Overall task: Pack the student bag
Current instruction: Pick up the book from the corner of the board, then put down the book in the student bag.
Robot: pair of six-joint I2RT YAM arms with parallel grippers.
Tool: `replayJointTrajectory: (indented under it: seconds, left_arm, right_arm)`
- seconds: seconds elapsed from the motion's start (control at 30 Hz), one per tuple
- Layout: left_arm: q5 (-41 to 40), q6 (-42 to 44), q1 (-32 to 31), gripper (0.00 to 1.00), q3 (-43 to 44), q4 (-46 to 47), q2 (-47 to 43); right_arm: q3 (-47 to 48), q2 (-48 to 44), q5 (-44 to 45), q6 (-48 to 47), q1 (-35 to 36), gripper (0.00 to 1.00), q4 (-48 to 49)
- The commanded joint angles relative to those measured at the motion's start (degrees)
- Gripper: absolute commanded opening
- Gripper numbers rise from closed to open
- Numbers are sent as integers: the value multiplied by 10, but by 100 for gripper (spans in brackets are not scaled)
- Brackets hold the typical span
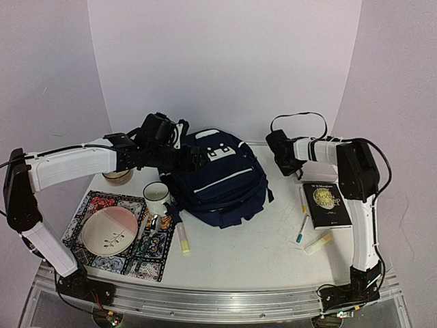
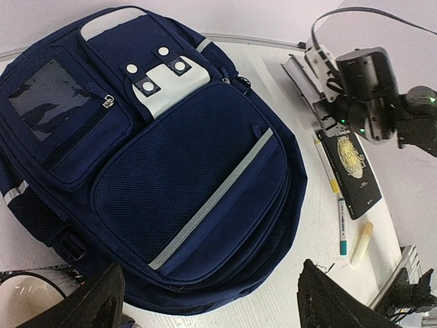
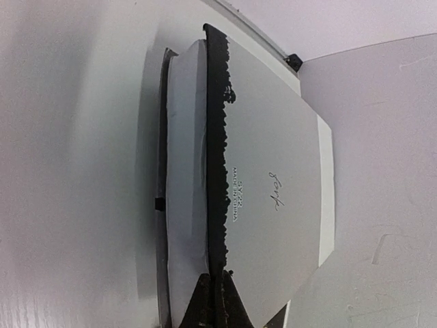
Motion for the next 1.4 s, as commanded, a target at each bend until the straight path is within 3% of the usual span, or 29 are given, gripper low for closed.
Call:
replayJointTrajectory:
  seconds: [0.0,0.47,0.73,1.1,1.37]
  left_arm:
    - [-4,-33,10,89,10,5,-2]
    - [63,-124,23,89,56,12,41]
    - [122,-207,23,89,67,83,75]
    - [212,-355,21,85,68,227,156]
    - [233,-396,4,86,87,268,203]
  right_arm:
    - [-30,-99,17,-15,16,0,-26]
    - [-162,-293,8,20,132,0,-25]
    - [-244,-384,-19,25,209,0,22]
    - [-320,-432,-14,32,299,0,92]
    - [-329,-419,-12,40,342,0,117]
